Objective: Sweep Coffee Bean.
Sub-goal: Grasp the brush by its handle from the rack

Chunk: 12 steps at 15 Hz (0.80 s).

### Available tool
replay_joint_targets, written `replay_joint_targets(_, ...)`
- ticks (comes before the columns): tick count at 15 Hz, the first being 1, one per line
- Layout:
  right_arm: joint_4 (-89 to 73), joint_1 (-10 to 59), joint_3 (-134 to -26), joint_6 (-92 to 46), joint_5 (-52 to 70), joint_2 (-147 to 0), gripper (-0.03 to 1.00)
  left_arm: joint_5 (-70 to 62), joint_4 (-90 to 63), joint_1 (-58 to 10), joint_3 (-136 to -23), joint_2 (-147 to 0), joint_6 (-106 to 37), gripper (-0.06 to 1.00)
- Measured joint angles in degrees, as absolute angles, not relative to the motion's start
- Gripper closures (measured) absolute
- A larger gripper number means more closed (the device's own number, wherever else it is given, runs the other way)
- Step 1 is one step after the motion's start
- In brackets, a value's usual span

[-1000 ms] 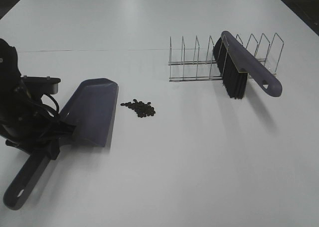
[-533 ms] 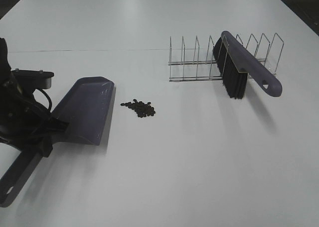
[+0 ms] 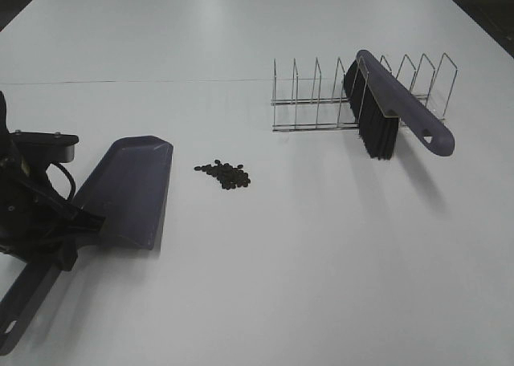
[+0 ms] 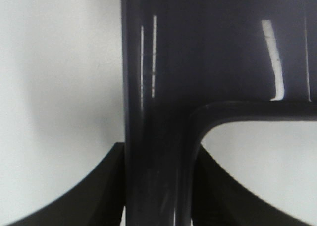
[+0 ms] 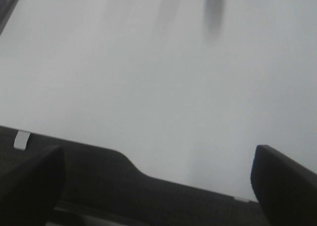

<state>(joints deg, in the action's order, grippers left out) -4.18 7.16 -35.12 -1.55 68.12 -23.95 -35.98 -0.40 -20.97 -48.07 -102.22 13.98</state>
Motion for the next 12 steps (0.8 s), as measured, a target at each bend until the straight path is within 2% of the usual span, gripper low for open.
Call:
replay_joint_targets(7,-5.1,7.2,-66.5,-0.4,70.0,-71.7,0.03,-36.3,-0.3,-21.0,-48.1,-102.2,14.0,0.63)
replay_joint_targets(8,-4.1,7.2,-76.4,-0.7,70.0,-85.4,0.03,-36.6,-0.3,-21.0,-48.1,-102.2,14.0,0.63)
replay_joint_targets(12,-2.6,7.2,-90.9,-2.1,69.9,-106.6,0.03,-37.4,-0.5,-21.0,-48.1,-102.2,14.0,0.63)
